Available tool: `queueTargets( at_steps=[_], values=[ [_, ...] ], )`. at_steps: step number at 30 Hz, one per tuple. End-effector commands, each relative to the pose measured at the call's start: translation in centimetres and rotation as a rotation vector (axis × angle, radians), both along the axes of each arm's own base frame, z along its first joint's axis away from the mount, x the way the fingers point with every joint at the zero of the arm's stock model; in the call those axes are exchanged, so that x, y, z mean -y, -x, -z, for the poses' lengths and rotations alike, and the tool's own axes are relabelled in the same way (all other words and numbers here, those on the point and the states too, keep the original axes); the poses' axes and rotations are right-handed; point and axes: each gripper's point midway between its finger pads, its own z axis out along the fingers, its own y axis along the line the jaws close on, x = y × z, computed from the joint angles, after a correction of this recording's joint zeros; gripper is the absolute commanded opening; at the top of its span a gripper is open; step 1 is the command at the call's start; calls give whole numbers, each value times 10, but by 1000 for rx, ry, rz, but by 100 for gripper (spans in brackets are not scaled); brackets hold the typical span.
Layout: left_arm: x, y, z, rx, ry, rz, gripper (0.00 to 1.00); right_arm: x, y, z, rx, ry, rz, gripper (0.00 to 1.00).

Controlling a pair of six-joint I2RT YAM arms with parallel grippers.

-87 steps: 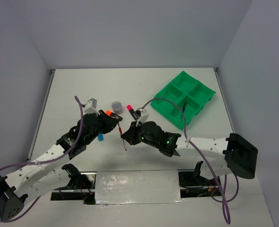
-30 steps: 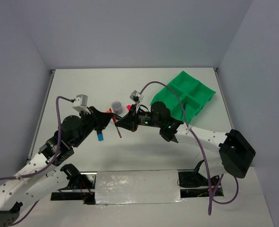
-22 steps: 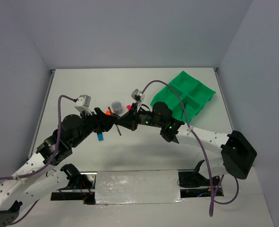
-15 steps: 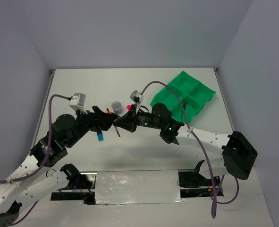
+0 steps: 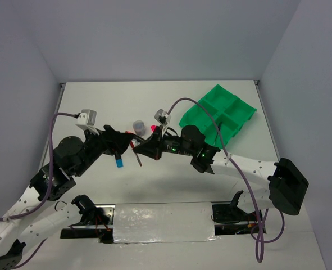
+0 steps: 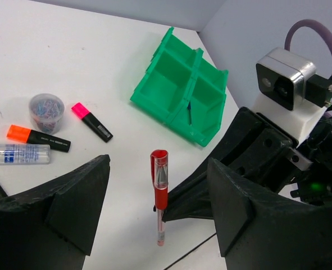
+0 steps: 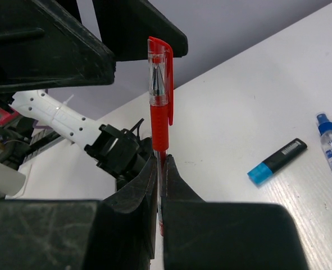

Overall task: Sort the stationery into containers
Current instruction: Close the pen cap on the pen, then place the pen in the storage box.

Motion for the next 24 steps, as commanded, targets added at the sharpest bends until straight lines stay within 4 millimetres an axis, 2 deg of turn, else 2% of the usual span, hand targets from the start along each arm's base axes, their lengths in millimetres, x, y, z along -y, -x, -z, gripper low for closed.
queueTargets(
  at_steps=[1,3,4,5,7,9,10,11,13,14,15,16,18,19,20,23,24],
  values=[
    [1,-3,-20,68,21,-1,81,4,8,-24,22,-63,-10,0],
    [-1,-4,-19,67,19,-11,84,7,-12,-15,-22,-30,110,0],
    [-2,-4,-18,59,16,-21,87,11,-21,1,-69,25,170,0],
    [-6,-6,-19,60,14,-43,90,13,-28,6,-91,39,214,0],
    [-10,-6,-19,63,5,-58,94,11,-24,9,-89,46,192,0],
    [-18,-9,-18,54,-3,-103,99,23,-38,23,-134,85,296,0],
    [-25,-10,-18,42,-13,-139,99,40,-63,31,-179,105,470,0],
    [-30,-9,-18,32,-14,-160,99,54,-70,51,-228,174,547,0],
    [-41,-7,-24,25,-20,-198,99,93,-96,58,-271,183,713,0],
    [-50,-6,-16,-5,-55,-236,99,112,-106,64,-279,210,796,0],
    [-56,-3,-15,-14,-63,-252,99,137,-116,75,-284,268,890,0],
    [-62,0,-19,-14,-66,-263,99,169,-137,80,-291,304,997,0],
    [-73,9,-13,-35,-103,-276,99,207,-152,96,-317,377,1087,0],
    [-76,12,-10,-39,-115,-273,99,239,-165,103,-340,391,1173,0],
    [-80,18,-5,-43,-144,-259,99,257,-169,108,-351,419,1229,0],
    [-92,29,14,-71,-208,-260,99,308,-184,118,-343,484,1365,0],
    [-96,29,24,-83,-237,-271,99,315,-187,120,-324,509,1377,0]
  ],
)
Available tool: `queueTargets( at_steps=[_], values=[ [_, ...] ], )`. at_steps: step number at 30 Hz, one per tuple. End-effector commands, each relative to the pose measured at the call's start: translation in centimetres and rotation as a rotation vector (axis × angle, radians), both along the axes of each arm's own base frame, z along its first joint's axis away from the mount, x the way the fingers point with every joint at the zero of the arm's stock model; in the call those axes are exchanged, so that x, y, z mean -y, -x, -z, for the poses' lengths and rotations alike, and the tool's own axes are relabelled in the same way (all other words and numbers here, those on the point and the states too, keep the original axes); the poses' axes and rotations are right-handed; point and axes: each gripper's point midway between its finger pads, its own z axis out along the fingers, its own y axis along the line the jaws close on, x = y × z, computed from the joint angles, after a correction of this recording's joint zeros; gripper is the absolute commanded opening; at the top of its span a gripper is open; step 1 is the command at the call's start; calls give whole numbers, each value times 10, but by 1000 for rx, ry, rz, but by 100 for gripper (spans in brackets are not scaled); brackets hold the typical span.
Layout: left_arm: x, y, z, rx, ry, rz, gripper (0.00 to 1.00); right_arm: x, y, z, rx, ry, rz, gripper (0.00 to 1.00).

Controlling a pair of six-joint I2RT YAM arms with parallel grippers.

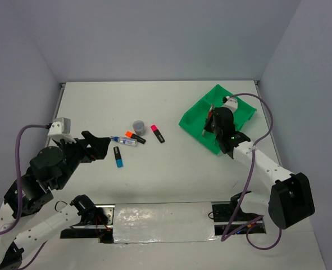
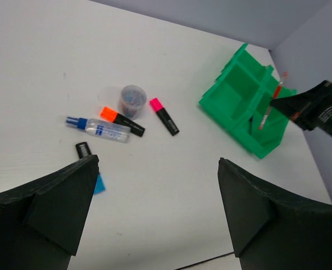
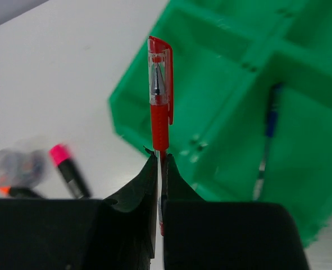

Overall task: Sort the stationery into containers
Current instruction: Place the pen in the storage box.

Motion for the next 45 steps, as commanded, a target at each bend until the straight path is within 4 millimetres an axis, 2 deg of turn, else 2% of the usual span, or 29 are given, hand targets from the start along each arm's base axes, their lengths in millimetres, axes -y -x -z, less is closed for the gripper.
queueTargets(
  at_steps=[1,3,4,6,7,12,17,19,21,24,29,33,36,39,45],
  values=[
    [-21,10,29,-54,-126,-30,99,44,-6,14,-33,147,104,0],
    [-28,12,45,-58,-161,-38,99,62,-16,16,-38,171,149,0],
    [-29,15,45,-44,-144,-35,99,62,-23,19,-44,179,147,0],
    [-15,18,38,1,-119,50,99,69,-30,16,-38,197,173,0],
    [-14,20,35,20,-111,64,99,72,-32,16,-38,205,186,0],
    [-11,22,36,31,-108,89,99,86,-35,29,-71,224,211,0],
    [-9,26,33,55,-96,114,99,87,-41,42,-104,206,195,0],
    [-10,26,33,57,-93,114,99,94,-38,49,-149,211,212,0],
    [-10,26,32,57,-93,112,99,90,-42,54,-180,193,185,0],
    [-11,27,31,63,-88,112,99,89,-39,68,-248,210,167,0],
    [-15,30,28,80,-76,106,99,89,-38,75,-287,215,161,0],
    [-17,31,26,90,-73,100,99,93,-33,88,-356,239,165,1],
    [-18,32,24,97,-72,100,99,91,-32,89,-367,241,153,6],
    [-17,31,25,95,-79,105,99,91,-32,95,-395,251,147,22],
    [-19,33,23,104,-72,99,99,91,-34,98,-416,255,140,29]
  ],
)
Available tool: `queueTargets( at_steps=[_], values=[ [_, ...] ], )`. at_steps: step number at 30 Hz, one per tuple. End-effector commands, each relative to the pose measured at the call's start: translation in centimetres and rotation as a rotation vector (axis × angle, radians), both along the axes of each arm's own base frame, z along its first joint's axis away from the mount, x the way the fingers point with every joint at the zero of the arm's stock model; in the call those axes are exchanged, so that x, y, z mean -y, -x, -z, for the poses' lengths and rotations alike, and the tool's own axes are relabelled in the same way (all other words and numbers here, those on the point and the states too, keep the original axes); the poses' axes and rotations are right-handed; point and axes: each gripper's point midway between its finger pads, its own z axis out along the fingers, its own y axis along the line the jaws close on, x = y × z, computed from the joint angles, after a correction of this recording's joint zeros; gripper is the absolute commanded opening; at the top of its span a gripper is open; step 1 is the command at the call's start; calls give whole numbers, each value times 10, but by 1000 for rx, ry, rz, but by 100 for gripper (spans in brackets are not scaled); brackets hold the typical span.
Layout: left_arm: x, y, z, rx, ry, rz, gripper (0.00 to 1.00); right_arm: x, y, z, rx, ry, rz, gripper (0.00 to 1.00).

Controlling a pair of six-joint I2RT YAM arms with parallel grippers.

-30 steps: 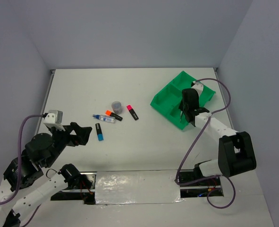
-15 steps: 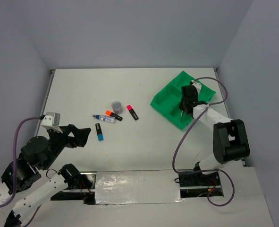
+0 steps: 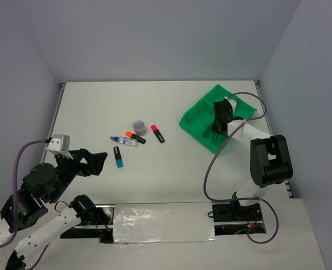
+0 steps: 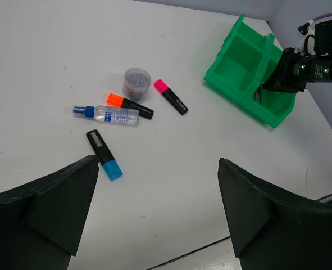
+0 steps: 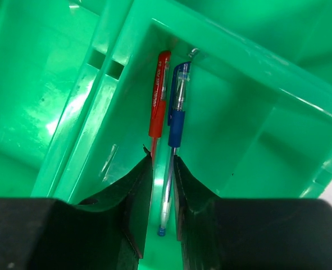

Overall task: Sort the stationery into containers
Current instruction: Place the pen in the storage box, then pick up the pen from the center of the board.

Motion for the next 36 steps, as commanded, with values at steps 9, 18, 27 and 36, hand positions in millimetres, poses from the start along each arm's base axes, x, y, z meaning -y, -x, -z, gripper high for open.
queueTargets(
  at_steps=[9,18,27,36],
  values=[
    [-6,0,-14,51,27,-23,99,-5,-5,-27,57,-41,-16,47],
    [-36,-7,-7,7,56,-221,99,-36,12,-117,263,-116,-139,68],
    [-52,-35,37,-249,-128,-532,99,-219,59,-144,278,-208,-713,100],
    [-51,-43,41,-244,-130,-510,99,-289,2,-40,-79,1,-883,93]
  ],
)
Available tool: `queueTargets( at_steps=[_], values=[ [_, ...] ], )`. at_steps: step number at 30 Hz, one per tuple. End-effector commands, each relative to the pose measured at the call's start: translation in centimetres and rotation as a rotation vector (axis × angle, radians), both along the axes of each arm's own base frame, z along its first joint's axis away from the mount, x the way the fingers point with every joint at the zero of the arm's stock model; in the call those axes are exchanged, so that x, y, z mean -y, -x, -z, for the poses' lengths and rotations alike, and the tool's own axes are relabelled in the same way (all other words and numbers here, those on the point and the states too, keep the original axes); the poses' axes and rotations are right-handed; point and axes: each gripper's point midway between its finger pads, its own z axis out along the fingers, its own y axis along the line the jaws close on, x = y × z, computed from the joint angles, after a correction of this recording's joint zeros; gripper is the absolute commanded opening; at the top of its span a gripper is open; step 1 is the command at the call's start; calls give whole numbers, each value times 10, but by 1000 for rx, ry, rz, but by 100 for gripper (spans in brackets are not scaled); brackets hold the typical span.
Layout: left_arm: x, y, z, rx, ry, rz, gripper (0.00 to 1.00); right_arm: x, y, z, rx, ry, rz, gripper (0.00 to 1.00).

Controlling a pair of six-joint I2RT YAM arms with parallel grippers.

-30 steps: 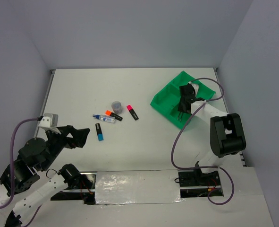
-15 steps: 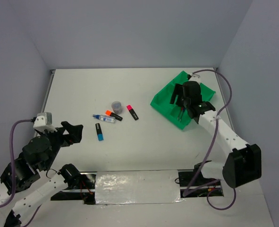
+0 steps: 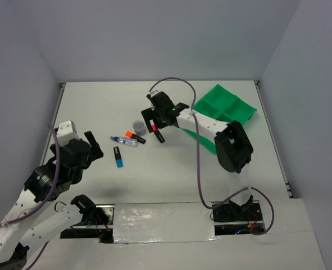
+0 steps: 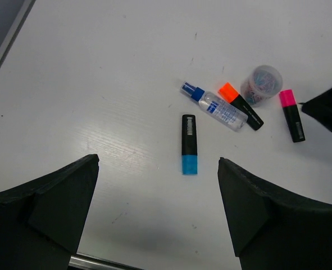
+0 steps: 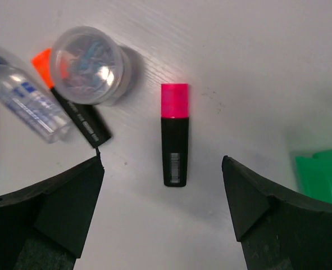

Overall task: Sort the stationery into containers
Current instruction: Pick up the pen from the center of the board.

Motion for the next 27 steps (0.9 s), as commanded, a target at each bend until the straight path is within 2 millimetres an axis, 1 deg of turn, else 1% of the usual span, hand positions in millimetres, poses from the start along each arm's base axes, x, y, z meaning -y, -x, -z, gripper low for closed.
queueTargets(
  at_steps=[1,2,3,4,5,6,7,8,10,12,14,17,18,19,20,21,22,24,25,26,27],
  values=[
    [0,0,-13,72,35,27,99,-1,-8,19,-56,126,-77,92],
    [1,0,-13,76,36,32,99,-4,-10,25,-64,136,-87,92],
    [1,1,-15,85,40,39,99,-5,-12,41,-89,159,-101,91],
    [3,0,-15,88,46,49,99,-6,-13,45,-98,165,-106,91],
    [4,0,-15,88,42,57,99,-10,-17,44,-93,167,-105,91],
    [5,-1,-15,86,42,62,99,-9,-16,58,-115,189,-111,90],
    [7,-1,-14,80,41,68,99,-10,-17,63,-123,197,-114,88],
    [8,-2,-12,70,33,73,99,-9,-16,75,-142,215,-121,84],
    [11,-3,-12,64,33,85,99,-8,-13,87,-167,228,-131,77],
    [13,-4,-11,60,30,99,99,-4,-12,100,-184,252,-126,75],
    [17,-5,-12,68,40,122,99,-4,-9,106,-192,259,-133,62],
    [18,-4,-13,75,41,135,99,-6,-7,105,-196,246,-150,43],
    [19,-4,-13,77,43,141,99,-6,-6,104,-194,243,-148,32],
    [19,-4,-13,77,42,145,99,-7,-7,96,-180,231,-146,25],
    [20,-4,-14,80,46,147,99,-8,-8,90,-169,218,-145,14],
    [20,-4,-14,82,47,149,99,-9,-9,85,-152,199,-141,0],
    [19,-3,-14,84,48,149,99,-13,-10,63,-113,154,-144,0],
    [19,-3,-16,93,54,152,99,-19,-11,40,-63,89,-154,0],
    [19,-2,-17,99,58,154,99,-21,-11,8,-21,27,-160,0],
    [19,-2,-17,104,60,155,99,-22,-14,-9,14,-7,-151,0],
    [19,-1,-18,109,64,156,99,-17,-17,-24,39,-29,-135,0]
  ],
)
